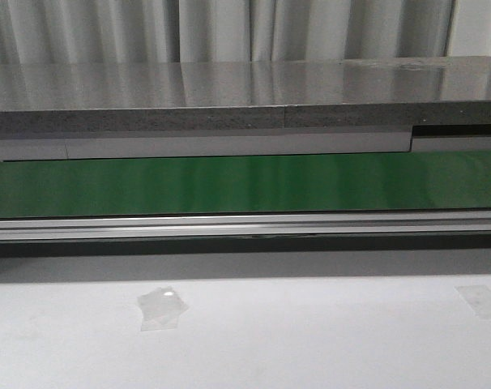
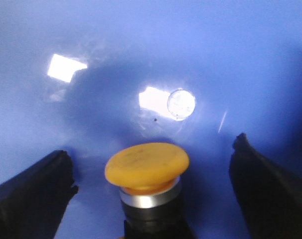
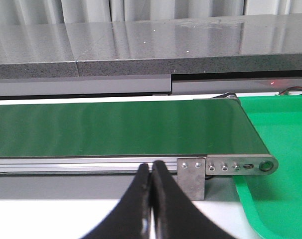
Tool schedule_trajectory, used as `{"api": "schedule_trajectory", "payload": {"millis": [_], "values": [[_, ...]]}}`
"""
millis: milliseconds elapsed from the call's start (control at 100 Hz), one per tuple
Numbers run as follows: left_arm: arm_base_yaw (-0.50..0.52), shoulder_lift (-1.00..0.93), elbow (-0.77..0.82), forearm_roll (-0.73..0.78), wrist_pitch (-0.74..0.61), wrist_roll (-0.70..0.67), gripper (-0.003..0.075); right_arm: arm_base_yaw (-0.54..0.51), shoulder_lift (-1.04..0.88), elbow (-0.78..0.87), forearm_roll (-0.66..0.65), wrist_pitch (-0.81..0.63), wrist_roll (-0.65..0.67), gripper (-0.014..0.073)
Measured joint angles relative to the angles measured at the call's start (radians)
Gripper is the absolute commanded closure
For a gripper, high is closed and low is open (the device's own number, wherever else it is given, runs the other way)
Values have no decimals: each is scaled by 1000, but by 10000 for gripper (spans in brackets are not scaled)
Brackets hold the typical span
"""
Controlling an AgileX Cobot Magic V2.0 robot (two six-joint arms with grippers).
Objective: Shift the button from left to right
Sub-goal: 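Descend the open left gripper onto the yellow button and close on it, then lift the button with the left gripper and place it on the belt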
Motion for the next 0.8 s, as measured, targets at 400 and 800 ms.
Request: {"api": "schedule_trajectory", "payload": {"millis": [400, 800], "values": [[0, 0, 0, 2, 9, 0, 615, 2, 0, 0, 0, 0, 0, 662], [1, -20, 0, 13, 23, 0, 740, 2, 0, 0, 0, 0, 0, 662]]}}
